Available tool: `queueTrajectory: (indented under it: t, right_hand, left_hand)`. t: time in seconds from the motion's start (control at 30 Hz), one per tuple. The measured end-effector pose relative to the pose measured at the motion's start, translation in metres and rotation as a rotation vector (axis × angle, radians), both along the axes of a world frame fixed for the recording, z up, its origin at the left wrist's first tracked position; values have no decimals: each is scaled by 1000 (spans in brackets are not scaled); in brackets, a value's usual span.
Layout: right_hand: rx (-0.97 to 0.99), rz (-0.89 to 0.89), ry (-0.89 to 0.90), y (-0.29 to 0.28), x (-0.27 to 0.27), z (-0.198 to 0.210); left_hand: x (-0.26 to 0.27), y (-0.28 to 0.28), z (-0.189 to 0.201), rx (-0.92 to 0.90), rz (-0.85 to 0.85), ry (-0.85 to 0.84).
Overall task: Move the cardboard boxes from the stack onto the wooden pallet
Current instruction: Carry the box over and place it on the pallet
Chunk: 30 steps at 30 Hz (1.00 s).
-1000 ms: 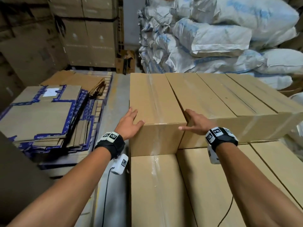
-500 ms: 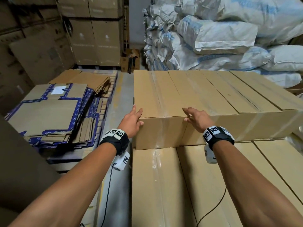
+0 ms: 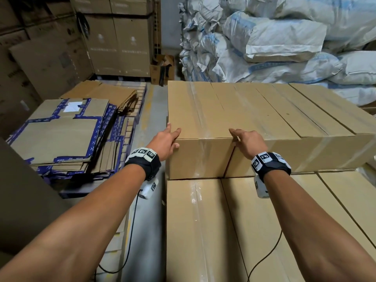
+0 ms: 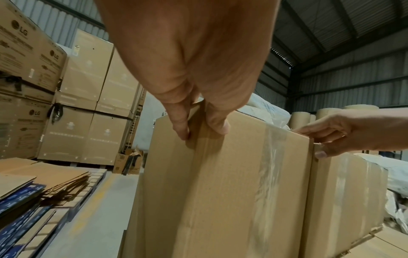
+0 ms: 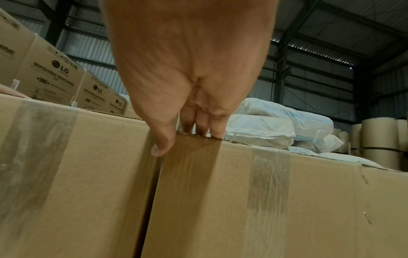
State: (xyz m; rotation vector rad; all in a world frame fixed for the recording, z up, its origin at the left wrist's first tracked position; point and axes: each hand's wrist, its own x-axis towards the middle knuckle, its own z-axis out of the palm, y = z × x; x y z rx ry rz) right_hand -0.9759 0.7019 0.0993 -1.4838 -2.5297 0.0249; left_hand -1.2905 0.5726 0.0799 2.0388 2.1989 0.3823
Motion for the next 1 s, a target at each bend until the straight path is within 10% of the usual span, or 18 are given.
queueTrajectory:
  t: [1.0]
  right_hand:
    - [11,-90,-100,3,-6,19]
  left_hand:
    - [-6,1,-7,41,-31,21]
